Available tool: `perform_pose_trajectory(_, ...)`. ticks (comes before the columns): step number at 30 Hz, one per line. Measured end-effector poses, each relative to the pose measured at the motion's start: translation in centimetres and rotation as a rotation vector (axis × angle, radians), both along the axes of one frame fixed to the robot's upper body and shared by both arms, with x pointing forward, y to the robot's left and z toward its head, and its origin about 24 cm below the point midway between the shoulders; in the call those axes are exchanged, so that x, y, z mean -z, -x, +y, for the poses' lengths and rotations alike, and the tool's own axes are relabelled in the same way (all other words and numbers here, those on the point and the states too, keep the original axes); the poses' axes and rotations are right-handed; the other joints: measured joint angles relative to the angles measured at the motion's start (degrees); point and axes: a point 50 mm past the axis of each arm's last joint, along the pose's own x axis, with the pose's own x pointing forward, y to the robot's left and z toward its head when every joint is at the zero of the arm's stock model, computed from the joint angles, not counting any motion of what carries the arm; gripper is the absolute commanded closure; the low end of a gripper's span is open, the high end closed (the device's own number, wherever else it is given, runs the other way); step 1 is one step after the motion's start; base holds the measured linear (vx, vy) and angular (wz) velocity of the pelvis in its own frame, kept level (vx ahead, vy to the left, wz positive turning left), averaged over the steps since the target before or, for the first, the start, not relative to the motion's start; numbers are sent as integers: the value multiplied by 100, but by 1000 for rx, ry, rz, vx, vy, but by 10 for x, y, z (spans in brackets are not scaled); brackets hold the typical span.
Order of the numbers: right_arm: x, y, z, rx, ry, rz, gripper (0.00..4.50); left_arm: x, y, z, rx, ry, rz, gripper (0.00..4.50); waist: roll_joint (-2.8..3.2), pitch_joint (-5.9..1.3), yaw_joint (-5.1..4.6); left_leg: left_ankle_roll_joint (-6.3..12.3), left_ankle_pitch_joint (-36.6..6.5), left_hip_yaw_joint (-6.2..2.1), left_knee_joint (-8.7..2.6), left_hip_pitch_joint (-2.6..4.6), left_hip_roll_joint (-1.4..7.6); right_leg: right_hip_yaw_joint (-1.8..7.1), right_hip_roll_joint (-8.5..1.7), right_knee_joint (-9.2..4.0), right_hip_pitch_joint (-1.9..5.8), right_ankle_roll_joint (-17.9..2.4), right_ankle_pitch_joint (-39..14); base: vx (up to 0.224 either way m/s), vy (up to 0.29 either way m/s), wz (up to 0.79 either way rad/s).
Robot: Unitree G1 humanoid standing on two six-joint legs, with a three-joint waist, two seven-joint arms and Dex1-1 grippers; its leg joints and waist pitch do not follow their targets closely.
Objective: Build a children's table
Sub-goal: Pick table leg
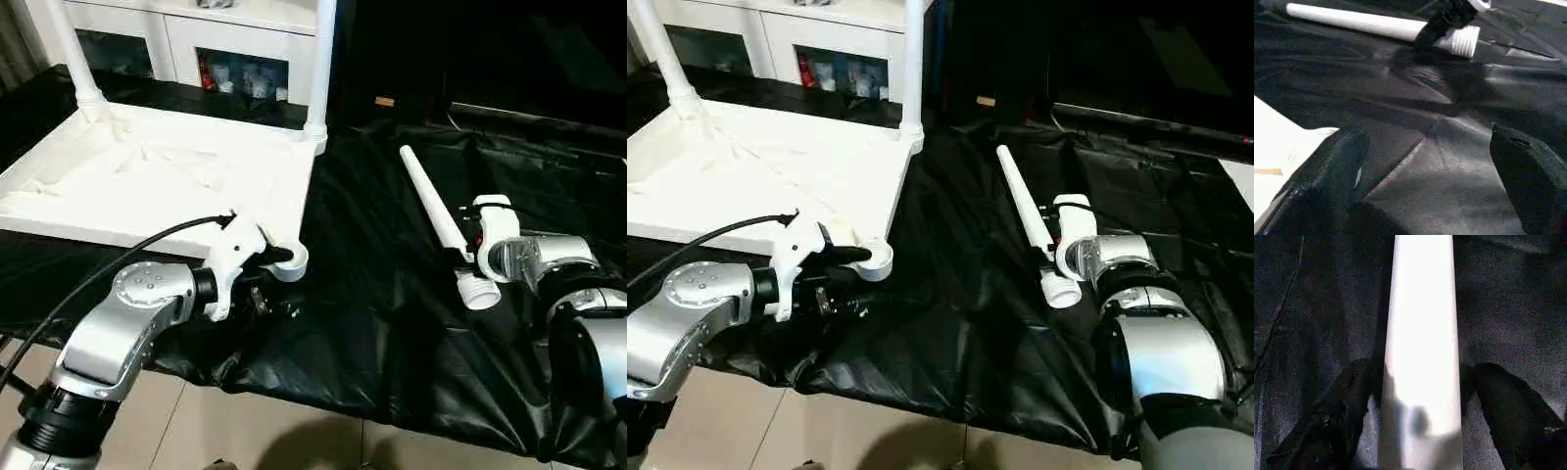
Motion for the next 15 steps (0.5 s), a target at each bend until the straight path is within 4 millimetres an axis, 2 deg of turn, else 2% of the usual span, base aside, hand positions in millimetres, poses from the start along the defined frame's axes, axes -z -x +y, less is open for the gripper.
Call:
perform_pose_trajectory(11, 0, 0, -2, 17, -30, -14, 215, -5, -4, -3, 14, -7, -16, 0, 5, 2, 1, -2, 1, 0, 0, -1, 1, 0, 1, 0, 0, 0, 0, 0, 0, 0)
perform_pose_trajectory(13, -1, 0, -3, 21, -45, -17, 222, -4, -5, -3, 7, -16, -20, 0, 23, 3, -3, -2, 1, 0, 0, -1, 1, 0, 1, 0, 1, -2, 1, 0, 0, 0)
perform_pose_trajectory(15, -1, 0, -3, 24, -57, -18, 252, -2, -6, -3, 1, -21, -21, 0, 28, 3, -3, -3, 2, 0, 0, 0, 3, -1, 3, 1, 0, -3, 2, 0, 0, 0)
